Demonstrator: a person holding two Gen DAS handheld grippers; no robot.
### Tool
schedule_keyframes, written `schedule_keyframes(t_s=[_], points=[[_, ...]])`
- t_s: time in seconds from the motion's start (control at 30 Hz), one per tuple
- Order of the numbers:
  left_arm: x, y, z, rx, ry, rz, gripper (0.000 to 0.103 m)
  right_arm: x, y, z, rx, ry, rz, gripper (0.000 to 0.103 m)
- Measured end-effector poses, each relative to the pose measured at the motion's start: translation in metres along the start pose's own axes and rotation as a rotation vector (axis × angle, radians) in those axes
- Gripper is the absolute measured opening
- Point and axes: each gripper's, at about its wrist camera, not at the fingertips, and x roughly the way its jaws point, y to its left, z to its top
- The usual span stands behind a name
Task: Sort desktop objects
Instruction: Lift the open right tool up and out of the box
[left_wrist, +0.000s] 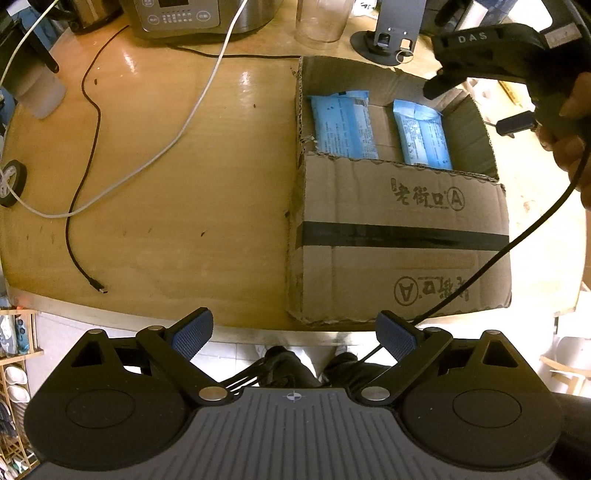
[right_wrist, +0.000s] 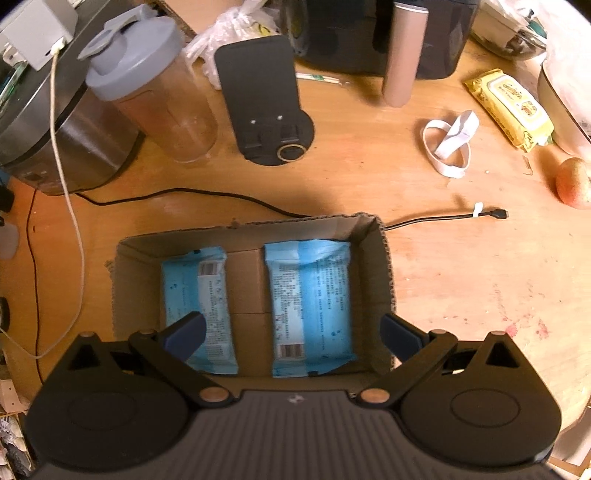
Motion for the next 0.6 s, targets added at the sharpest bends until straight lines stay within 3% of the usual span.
schedule_keyframes(t_s=[0.6], points=[[0.000,-0.004,0.001,0.009,0.002,0.003,0.097,0.004,-0.045,0.002,0.036,0.004,-0.035,0.103]])
